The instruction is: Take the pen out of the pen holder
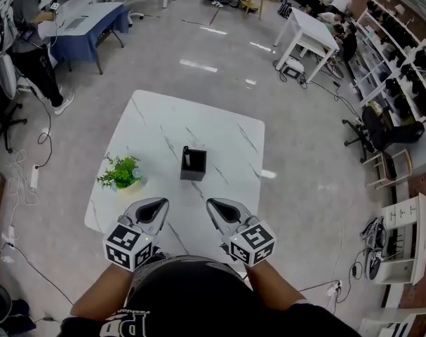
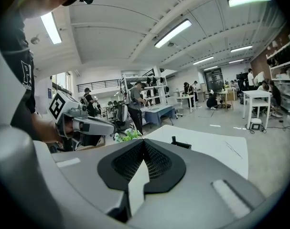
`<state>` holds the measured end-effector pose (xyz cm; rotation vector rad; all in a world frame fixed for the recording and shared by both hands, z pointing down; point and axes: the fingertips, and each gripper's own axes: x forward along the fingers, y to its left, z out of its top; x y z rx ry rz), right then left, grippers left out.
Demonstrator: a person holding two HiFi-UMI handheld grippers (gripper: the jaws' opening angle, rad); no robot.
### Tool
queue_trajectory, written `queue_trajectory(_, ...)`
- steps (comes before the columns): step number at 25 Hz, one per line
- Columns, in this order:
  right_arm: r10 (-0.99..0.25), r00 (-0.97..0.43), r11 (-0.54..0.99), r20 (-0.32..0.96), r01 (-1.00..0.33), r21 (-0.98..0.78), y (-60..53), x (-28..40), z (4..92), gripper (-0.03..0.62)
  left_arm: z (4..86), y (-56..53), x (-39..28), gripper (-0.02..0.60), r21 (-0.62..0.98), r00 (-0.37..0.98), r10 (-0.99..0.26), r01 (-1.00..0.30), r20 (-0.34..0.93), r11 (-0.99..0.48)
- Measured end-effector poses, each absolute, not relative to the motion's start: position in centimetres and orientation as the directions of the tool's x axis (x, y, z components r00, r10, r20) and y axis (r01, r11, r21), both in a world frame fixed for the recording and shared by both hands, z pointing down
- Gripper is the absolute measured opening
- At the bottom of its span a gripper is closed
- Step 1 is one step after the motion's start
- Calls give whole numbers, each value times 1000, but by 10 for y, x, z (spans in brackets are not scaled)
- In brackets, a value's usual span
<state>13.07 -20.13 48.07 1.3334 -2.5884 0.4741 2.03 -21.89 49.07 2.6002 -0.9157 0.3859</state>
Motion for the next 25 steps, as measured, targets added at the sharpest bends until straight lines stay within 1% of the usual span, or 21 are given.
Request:
queue_trajectory(16,-765,-574,542,291,-819,-188,-205,139,477,0,487,-219,29,57,215,756,-535,-633,377,-744)
queue_trajectory(25,-770,-557,547,309,-827,-129,-210,138,479,3,488,-219,25,57,221,755,-536,-635,378,-740)
